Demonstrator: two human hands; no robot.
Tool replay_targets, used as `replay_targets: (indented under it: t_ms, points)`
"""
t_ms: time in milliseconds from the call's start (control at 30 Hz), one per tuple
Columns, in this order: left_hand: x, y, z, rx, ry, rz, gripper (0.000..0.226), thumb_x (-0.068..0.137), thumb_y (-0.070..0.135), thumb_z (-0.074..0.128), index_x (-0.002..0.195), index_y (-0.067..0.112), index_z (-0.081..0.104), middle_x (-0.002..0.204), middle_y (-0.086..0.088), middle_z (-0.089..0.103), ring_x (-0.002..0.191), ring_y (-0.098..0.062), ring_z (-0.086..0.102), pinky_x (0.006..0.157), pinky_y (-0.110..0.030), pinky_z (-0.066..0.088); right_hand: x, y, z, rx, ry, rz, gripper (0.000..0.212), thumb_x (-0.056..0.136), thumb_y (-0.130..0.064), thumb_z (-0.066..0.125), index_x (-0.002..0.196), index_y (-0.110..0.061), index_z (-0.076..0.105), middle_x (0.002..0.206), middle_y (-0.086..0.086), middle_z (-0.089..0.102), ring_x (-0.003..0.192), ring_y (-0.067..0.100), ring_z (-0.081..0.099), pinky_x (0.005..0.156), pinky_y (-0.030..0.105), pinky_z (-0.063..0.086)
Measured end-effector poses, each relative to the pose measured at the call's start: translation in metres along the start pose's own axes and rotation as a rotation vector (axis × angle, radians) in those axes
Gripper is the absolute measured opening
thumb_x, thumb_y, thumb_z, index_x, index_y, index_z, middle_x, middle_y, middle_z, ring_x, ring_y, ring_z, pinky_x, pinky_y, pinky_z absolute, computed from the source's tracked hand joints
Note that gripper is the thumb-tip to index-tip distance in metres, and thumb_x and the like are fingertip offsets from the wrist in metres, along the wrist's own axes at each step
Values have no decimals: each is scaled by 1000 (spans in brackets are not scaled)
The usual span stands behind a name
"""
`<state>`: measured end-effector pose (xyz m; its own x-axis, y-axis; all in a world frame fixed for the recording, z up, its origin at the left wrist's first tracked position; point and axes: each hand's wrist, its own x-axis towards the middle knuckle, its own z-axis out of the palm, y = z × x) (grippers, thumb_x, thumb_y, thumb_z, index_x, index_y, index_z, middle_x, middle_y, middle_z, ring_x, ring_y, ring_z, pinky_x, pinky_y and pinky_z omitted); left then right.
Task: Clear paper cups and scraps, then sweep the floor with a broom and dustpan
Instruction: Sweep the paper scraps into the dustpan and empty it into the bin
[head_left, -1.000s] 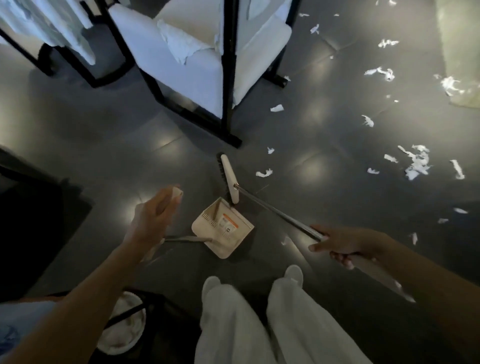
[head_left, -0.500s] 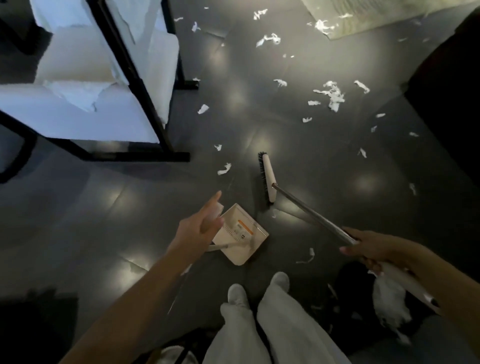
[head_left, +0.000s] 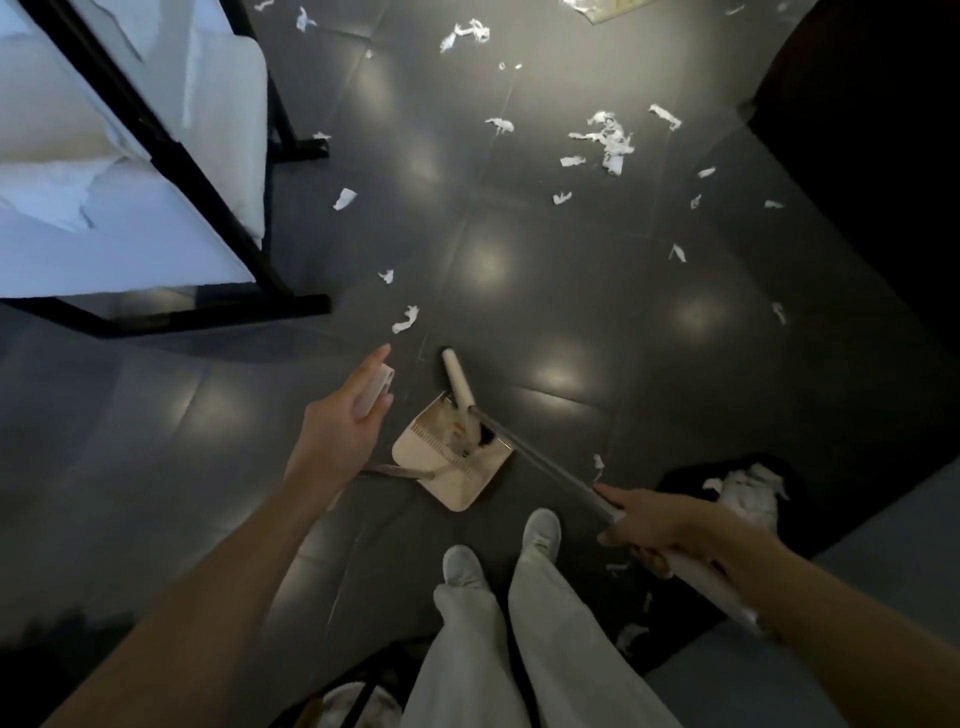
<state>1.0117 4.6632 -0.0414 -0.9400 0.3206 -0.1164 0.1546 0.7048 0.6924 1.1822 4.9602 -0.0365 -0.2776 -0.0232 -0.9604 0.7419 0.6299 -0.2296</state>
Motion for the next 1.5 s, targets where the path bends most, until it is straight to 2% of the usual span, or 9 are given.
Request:
replay_targets:
  t_ms: [167, 400, 500, 633, 767, 867, 1067, 1367, 1500]
  points:
    - [-10, -11, -11, -47, 26, -79, 55, 96, 36, 55, 128, 72, 29, 131, 5, 60, 110, -3, 53, 90, -24, 40, -32, -6, 8, -145, 3, -73, 74, 93, -23, 59, 152, -36, 15, 76, -13, 49, 55, 2, 48, 36, 4, 36]
    - [0, -23, -30, -31, 228, -179, 50, 97, 34, 54, 143, 43, 38, 126, -8, 64, 110, -29, 62, 90, -23, 39, -34, -65, -38, -289, 153, -116, 74, 95, -28, 58, 152, -37, 12, 104, 4, 58, 45, 2, 54, 43, 17, 43]
    - [19, -25, -39, -80, 309, -246, 49, 97, 32, 54, 143, 39, 39, 135, -2, 57, 118, -26, 57, 98, -23, 36, -22, -101, -72, -383, 247, -182, 69, 94, -28, 58, 151, -30, 20, 125, 10, 55, 62, 8, 56, 58, 20, 45]
    - [60, -22, -47, -175, 341, -355, 48, 99, 35, 49, 144, 40, 35, 141, -3, 52, 120, -28, 55, 102, -46, 45, 7, -161, -138, -408, 300, -235, 51, 94, -23, 58, 141, -18, 40, 101, 5, 57, 62, 6, 53, 61, 23, 42]
    - [112, -11, -45, -172, 454, -438, 48, 97, 35, 50, 143, 44, 36, 140, -1, 53, 122, -24, 54, 104, -43, 43, 56, -235, -215, -529, 305, -244, 28, 93, -15, 57, 119, -6, 50, 44, 0, 58, 33, 7, 51, 63, 28, 50]
    - [156, -13, -52, -113, 442, -488, 48, 97, 39, 47, 143, 46, 33, 133, -4, 58, 115, -26, 59, 101, -41, 45, 94, -285, -258, -619, 305, -251, 16, 92, -15, 55, 105, -5, 54, 59, 12, 62, 55, 21, 57, 82, 34, 53]
    - [195, -19, -55, -127, 516, -578, 46, 96, 37, 52, 139, 49, 39, 134, 19, 51, 119, -10, 52, 96, -20, 35, 136, -321, -286, -725, 184, -222, 46, 91, -12, 57, 134, -5, 43, 72, 7, 54, 59, 16, 52, 55, 27, 42]
    - [254, 6, -60, -153, 519, -593, 44, 95, 32, 55, 137, 43, 45, 132, 4, 59, 116, -15, 57, 97, -23, 40, 99, -277, -356, -383, -152, -40, 68, 93, -13, 60, 145, -44, 28, 48, 1, 48, 37, 7, 38, 37, 20, 35]
    - [280, 13, -68, -207, 549, -591, 44, 95, 34, 52, 136, 48, 42, 133, 0, 58, 108, -28, 63, 95, -47, 51, 97, -296, -387, -336, -104, -106, 70, 97, -12, 55, 147, -47, 21, 40, 1, 41, 32, 8, 35, 36, 17, 34]
